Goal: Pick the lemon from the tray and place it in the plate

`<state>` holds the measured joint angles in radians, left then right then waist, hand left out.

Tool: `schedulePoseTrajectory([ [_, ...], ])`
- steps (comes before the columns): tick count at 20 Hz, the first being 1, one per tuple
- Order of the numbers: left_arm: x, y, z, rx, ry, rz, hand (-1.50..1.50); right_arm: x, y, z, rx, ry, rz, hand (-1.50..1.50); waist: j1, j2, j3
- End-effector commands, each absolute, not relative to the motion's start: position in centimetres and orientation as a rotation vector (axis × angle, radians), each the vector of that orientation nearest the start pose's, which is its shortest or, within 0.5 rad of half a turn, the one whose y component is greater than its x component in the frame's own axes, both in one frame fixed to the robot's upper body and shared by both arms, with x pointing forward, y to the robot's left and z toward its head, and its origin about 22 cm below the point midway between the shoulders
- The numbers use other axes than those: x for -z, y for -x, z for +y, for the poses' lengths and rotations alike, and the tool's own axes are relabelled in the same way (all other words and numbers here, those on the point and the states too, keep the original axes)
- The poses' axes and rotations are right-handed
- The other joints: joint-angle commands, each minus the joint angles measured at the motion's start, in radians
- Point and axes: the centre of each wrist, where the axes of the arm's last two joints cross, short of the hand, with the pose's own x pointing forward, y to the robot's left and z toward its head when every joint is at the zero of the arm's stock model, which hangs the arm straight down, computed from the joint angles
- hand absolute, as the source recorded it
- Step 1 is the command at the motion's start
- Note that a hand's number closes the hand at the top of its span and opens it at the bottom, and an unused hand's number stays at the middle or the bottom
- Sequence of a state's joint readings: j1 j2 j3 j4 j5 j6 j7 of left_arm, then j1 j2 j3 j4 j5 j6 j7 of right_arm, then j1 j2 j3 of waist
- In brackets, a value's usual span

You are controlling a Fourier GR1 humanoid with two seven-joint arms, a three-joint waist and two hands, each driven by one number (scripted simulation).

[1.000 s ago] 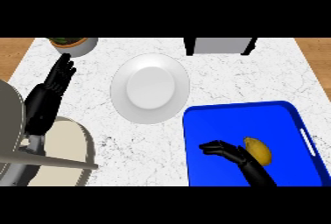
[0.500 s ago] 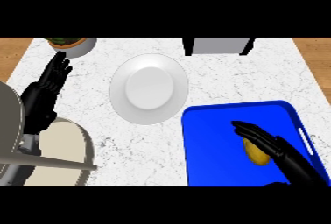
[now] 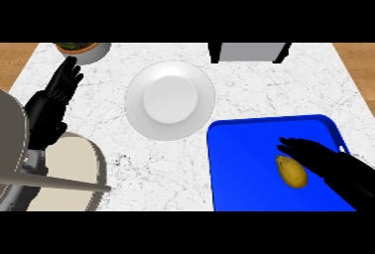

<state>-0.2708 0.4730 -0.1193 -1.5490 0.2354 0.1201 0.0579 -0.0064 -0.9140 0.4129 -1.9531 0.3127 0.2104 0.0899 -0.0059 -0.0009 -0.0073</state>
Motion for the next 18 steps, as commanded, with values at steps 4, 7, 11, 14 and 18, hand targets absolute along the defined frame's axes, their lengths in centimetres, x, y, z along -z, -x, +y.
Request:
schedulePoseTrajectory([
  [4,-9.5,-28.6,27.0,0.242,-0.136,-1.746,0.00,-10.7,-20.3,-24.5,-1.576,0.478,-1.089,-1.50,0.019,0.000,0.007],
  [7,-10.3,-29.7,27.7,0.240,-0.135,-1.742,0.00,-12.5,-21.1,-24.4,-1.573,0.527,-1.088,-1.50,0.007,0.000,0.007],
  [11,-9.8,-28.9,27.2,0.236,-0.134,-1.736,0.00,-9.0,-22.1,-23.0,-1.560,0.588,-1.053,-1.50,0.012,0.000,0.007],
  [14,-10.0,-31.0,29.0,0.228,-0.155,-1.742,0.00,-8.8,-23.8,-24.5,-1.588,0.669,-0.969,-1.50,0.009,0.003,0.007],
  [18,-11.4,-29.3,28.7,0.234,-0.160,-1.758,0.00,-7.6,-23.3,-26.9,-1.579,0.680,-0.926,-1.50,0.007,0.000,0.008],
])
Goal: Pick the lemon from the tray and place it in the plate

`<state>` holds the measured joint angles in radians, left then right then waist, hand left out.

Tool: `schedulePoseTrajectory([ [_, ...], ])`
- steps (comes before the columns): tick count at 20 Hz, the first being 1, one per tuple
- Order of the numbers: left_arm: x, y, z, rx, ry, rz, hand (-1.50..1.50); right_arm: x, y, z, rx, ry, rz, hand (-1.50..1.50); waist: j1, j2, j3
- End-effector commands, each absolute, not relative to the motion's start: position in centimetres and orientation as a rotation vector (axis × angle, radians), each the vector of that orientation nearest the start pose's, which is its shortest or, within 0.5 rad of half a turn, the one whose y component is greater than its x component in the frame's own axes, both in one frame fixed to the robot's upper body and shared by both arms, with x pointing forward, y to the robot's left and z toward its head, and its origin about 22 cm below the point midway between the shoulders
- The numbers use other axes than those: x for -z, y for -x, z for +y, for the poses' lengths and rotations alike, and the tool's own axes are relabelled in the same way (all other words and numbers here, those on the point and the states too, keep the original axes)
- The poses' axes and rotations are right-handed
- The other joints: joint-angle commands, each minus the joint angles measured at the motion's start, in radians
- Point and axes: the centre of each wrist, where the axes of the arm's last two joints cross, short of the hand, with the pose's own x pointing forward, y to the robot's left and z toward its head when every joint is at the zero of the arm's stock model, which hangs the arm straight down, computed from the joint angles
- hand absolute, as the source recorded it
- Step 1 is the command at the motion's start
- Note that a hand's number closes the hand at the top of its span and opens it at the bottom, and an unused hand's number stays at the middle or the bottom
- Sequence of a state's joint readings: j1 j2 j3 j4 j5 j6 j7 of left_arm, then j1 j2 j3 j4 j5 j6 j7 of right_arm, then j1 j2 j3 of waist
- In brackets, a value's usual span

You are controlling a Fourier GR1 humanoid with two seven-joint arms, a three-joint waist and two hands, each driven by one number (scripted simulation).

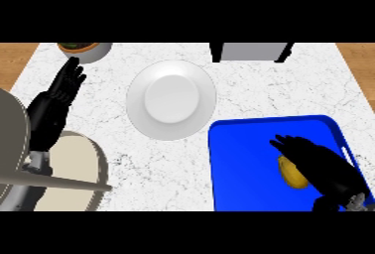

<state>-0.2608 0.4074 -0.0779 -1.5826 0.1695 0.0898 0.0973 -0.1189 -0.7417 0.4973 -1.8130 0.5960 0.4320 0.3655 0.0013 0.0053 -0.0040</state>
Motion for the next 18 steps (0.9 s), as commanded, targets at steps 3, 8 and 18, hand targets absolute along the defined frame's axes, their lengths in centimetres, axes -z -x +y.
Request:
schedulePoseTrajectory([
  [3,-11.5,-29.7,28.1,0.237,-0.144,-1.747,0.00,-5.2,-25.5,-24.2,-1.576,0.661,-0.914,-1.50,0.006,-0.004,0.004],
  [8,-9.8,-29.6,27.8,0.240,-0.135,-1.749,0.00,-2.9,-25.6,-25.1,-1.586,0.630,-0.895,-1.50,0.002,-0.005,0.004],
  [18,-9.7,-29.5,28.4,0.251,-0.150,-1.750,0.00,-0.3,-26.3,-26.6,-1.619,0.656,-0.808,-1.50,0.001,-0.005,0.004],
])
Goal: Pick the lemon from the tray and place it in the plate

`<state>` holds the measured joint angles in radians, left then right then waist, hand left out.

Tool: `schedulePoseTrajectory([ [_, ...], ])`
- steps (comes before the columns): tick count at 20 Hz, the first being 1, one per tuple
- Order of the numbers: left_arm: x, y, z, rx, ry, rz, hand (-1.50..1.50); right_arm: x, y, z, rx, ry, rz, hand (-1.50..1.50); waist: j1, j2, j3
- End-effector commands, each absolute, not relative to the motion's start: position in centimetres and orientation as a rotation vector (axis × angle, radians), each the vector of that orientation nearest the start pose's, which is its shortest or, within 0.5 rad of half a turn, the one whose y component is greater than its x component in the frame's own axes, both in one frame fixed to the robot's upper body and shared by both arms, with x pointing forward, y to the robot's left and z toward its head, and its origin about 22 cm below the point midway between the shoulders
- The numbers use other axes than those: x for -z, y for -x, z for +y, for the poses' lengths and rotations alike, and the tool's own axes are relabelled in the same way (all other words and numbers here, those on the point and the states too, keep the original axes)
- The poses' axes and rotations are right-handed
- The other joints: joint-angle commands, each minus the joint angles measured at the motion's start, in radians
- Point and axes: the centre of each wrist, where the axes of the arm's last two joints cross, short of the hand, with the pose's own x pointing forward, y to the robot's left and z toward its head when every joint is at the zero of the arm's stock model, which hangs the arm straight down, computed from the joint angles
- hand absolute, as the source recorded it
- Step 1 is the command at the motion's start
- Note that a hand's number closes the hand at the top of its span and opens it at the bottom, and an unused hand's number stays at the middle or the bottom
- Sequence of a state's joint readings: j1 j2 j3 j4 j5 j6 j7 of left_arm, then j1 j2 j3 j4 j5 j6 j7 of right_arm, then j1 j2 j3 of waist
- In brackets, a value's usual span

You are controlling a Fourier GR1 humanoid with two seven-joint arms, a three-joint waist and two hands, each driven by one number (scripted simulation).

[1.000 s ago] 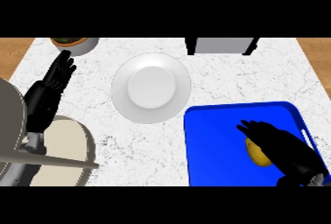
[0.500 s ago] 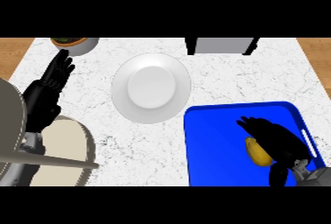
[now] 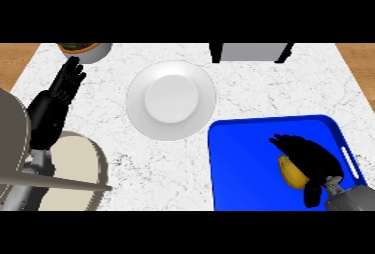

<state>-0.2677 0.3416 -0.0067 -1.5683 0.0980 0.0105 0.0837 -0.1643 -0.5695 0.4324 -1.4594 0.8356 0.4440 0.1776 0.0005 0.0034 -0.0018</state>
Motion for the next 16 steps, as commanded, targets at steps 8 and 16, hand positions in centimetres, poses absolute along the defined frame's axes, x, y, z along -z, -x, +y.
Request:
schedulePoseTrajectory([
  [8,-10.5,-30.1,28.5,0.239,-0.138,-1.752,0.00,0.6,-27.5,-25.2,-1.567,0.750,-1.126,1.50,0.007,-0.002,0.003],
  [16,-11.3,-31.1,25.9,0.272,-0.081,-1.779,0.00,-4.7,-35.8,-37.7,-1.212,0.994,-1.011,1.50,0.070,0.020,0.007],
])
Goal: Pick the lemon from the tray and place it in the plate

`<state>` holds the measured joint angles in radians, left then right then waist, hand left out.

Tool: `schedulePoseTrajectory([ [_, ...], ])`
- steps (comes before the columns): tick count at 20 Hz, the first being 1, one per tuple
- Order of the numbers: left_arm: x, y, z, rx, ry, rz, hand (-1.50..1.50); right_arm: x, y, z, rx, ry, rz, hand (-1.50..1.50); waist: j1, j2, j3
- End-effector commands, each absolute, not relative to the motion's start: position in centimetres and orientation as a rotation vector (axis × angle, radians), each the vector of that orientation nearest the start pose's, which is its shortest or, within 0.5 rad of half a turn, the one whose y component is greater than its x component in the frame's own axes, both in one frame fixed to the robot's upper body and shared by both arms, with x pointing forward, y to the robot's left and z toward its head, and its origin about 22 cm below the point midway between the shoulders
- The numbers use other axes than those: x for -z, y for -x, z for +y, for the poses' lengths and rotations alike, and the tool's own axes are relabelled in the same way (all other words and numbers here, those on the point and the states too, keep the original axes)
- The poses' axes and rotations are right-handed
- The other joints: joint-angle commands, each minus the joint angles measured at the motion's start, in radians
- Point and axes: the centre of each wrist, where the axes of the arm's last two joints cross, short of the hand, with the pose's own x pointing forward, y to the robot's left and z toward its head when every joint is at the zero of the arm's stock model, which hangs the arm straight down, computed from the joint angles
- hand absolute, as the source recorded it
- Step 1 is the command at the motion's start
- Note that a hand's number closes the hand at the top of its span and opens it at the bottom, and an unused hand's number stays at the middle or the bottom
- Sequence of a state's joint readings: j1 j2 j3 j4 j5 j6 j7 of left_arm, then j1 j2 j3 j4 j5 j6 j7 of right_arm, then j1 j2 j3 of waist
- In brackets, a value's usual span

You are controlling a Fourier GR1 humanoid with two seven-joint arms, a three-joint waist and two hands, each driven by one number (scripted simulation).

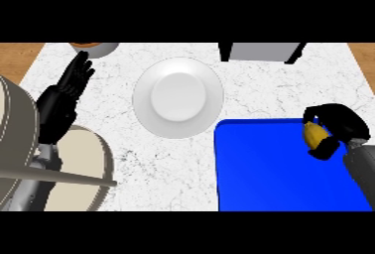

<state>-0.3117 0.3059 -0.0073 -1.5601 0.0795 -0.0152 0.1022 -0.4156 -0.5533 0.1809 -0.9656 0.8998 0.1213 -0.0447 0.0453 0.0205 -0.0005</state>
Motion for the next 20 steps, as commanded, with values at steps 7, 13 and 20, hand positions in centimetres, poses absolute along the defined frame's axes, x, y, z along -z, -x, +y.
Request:
schedulePoseTrajectory([
  [7,-9.3,-30.0,27.1,0.267,-0.087,-1.757,0.00,-6.9,-39.3,-37.2,-1.222,1.064,-1.233,1.50,-0.003,-0.010,0.002],
  [13,-10.9,-30.0,28.4,0.244,-0.126,-1.749,0.00,-8.7,-40.6,-34.3,-1.184,0.871,-1.559,1.50,-0.027,-0.021,0.001],
  [20,-8.9,-29.3,27.8,0.224,-0.133,-1.737,0.00,-12.9,-42.1,-30.0,-1.051,0.522,-1.854,1.50,-0.044,-0.026,0.000],
])
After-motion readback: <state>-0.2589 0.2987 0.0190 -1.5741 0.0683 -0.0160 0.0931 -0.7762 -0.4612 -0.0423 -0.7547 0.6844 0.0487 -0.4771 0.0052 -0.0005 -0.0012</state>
